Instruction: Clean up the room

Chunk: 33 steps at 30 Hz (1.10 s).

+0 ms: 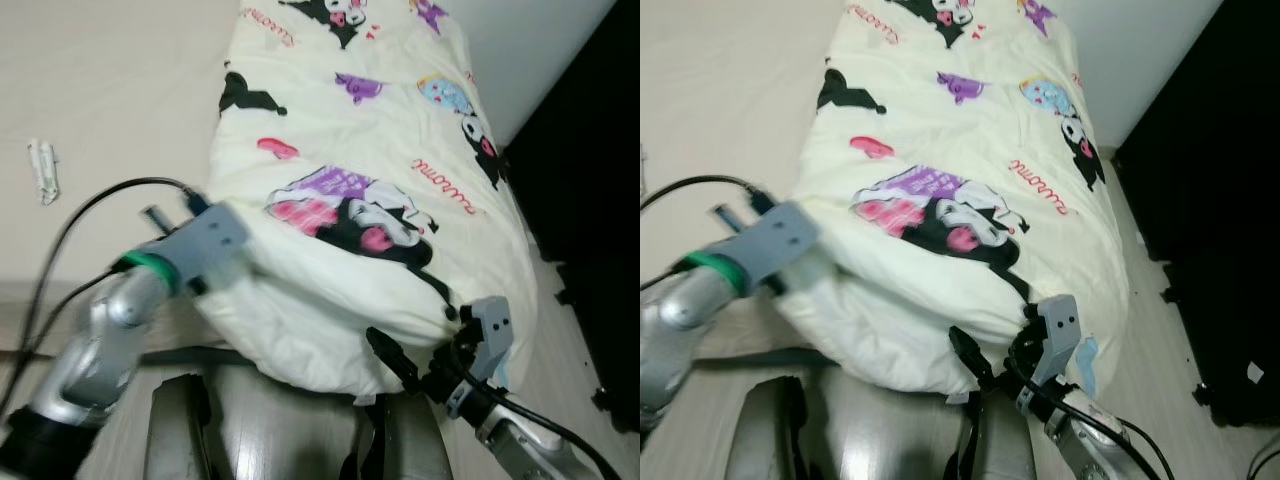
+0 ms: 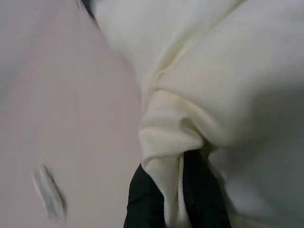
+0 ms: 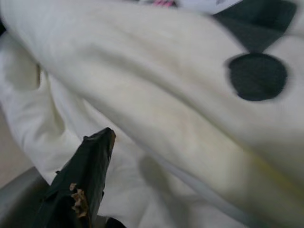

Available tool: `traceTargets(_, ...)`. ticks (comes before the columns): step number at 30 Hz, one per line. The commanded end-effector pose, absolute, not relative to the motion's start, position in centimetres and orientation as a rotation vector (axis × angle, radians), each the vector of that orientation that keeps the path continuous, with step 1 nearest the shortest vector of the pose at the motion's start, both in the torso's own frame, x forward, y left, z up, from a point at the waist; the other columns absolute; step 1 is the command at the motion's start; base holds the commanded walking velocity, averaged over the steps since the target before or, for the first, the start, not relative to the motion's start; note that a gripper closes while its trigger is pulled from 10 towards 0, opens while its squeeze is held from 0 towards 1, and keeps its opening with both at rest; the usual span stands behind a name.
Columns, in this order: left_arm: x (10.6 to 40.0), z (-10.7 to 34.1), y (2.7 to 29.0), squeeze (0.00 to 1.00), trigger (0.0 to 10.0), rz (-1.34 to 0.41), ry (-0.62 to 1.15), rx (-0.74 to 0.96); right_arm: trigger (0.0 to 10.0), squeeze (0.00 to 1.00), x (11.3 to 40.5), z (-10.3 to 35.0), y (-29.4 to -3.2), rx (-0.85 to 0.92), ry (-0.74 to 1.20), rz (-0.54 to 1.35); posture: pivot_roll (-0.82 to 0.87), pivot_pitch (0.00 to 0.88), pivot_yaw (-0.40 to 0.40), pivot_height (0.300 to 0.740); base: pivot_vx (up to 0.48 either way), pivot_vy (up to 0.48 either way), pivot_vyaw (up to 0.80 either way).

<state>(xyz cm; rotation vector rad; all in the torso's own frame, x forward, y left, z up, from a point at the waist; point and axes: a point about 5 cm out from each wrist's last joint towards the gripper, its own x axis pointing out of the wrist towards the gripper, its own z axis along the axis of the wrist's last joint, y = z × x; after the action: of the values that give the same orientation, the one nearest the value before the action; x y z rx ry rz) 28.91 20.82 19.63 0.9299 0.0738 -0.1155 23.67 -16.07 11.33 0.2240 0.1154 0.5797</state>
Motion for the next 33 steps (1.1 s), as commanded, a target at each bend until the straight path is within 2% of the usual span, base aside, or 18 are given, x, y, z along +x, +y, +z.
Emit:
traceTargets(1,27.6,18.2,22.1,0.00,0.0,-0.091,0.179,0.930,10.0,0.00,23.3,10.5,-16.8,0.227,0.154,0.547,0.17,0.248,-0.045,0.507,0.000,0.000,0.00)
traceTargets(2,27.6,18.2,22.1,0.00,0.0,-0.091,0.179,0.930,10.0,0.00,23.3,10.5,-16.8,0.227,0.154,0.547,0.17,0.248,-0.045,0.507,0.000,0.000,0.00)
traceTargets(3,26.0,16.1,23.0,0.00,10.0,-0.101,0.277,0.944,10.0,0.00,23.2,10.2,-16.9,0.231,0.167,0.544,0.17,0.248,-0.045,0.507,0.000,0.000,0.00)
traceTargets(4,24.2,14.1,24.0,0.00,10.0,-0.133,0.375,1.009,10.0,0.00,22.9,9.9,-16.9,0.235,0.184,0.544,0.18,0.262,-0.043,0.507,0.000,0.000,0.00)
traceTargets(5,24.2,14.1,24.0,0.00,10.0,-0.133,0.375,1.009,10.0,0.00,22.9,9.9,-16.9,0.235,0.184,0.544,0.18,0.262,-0.043,0.507,0.000,0.000,0.00)
traceTargets(6,22.8,12.6,25.1,0.00,10.0,-0.151,0.456,1.096,10.0,0.00,22.7,9.6,-16.9,0.238,0.197,0.544,0.18,0.268,-0.040,0.507,0.000,0.000,0.00)
traceTargets(7,22.0,11.8,25.5,0.00,10.0,-0.163,0.508,1.083,10.0,0.00,22.6,9.4,-16.8,0.242,0.205,0.545,0.18,0.270,-0.040,0.507,0.000,0.000,0.00)
traceTargets(11,21.6,11.6,25.7,0.00,10.0,-0.172,0.539,1.062,10.0,0.00,22.5,9.4,-16.7,0.248,0.211,0.547,0.18,0.270,-0.040,0.507,0.000,0.000,0.00)
traceTargets(12,21.6,11.4,25.0,0.00,10.0,-0.177,0.581,0.836,10.0,0.00,22.4,9.5,-16.4,0.262,0.216,0.557,0.18,0.274,-0.041,0.507,0.000,0.000,0.00)
traceTargets(16,22.0,11.3,24.7,0.00,10.0,-0.180,0.583,0.828,10.0,0.00,22.3,9.7,-16.1,0.276,0.211,0.569,0.18,0.274,-0.041,0.507,0.000,0.000,0.00)
traceTargets(18,22.9,11.2,24.6,0.00,10.0,-0.166,0.545,0.953,10.0,0.00,21.6,10.5,-15.2,0.331,0.221,0.677,0.17,0.274,-0.043,0.507,0.000,0.000,0.00)
traceTargets(19,23.4,11.1,24.3,0.18,10.0,-0.174,0.516,1.024,10.0,0.00,20.2,10.7,-14.5,0.364,0.275,0.808,0.17,0.274,-0.043,0.507,0.000,0.000,0.00)
traceTargets(20,23.6,11.0,24.0,0.18,10.0,-0.182,0.496,1.071,10.0,0.00,19.1,10.9,-14.0,0.388,0.319,0.902,0.17,0.274,-0.043,0.507,0.000,0.000,0.00)
traceTargets(22,23.6,11.0,24.0,0.18,10.0,-0.182,0.496,1.071,10.0,0.00,19.1,10.9,-14.0,0.388,0.319,0.902,0.17,0.274,-0.043,0.507,0.000,0.000,0.00)
traceTargets(23,23.8,10.8,23.8,1.00,10.0,-0.187,0.487,1.089,10.0,0.00,17.2,10.6,-13.9,0.382,0.387,1.019,0.14,0.268,-0.043,0.507,0.000,0.000,0.00)
traceTargets(26,23.6,10.5,23.8,1.00,10.0,-0.190,0.487,1.109,10.0,0.00,12.2,9.2,-14.7,0.365,0.589,1.179,0.14,0.268,-0.043,0.507,0.000,0.000,0.00)
traceTargets(29,23.1,10.5,24.1,1.00,10.0,-0.195,0.511,1.093,10.0,0.00,10.5,8.6,-15.8,0.353,0.669,1.176,0.13,0.270,-0.049,0.507,0.000,0.000,0.00)
traceTargets(33,22.6,10.7,24.4,1.00,10.0,-0.197,0.526,1.089,10.0,0.00,10.4,8.7,-16.3,0.338,0.670,1.162,0.13,0.270,-0.049,0.507,0.000,0.000,0.00)
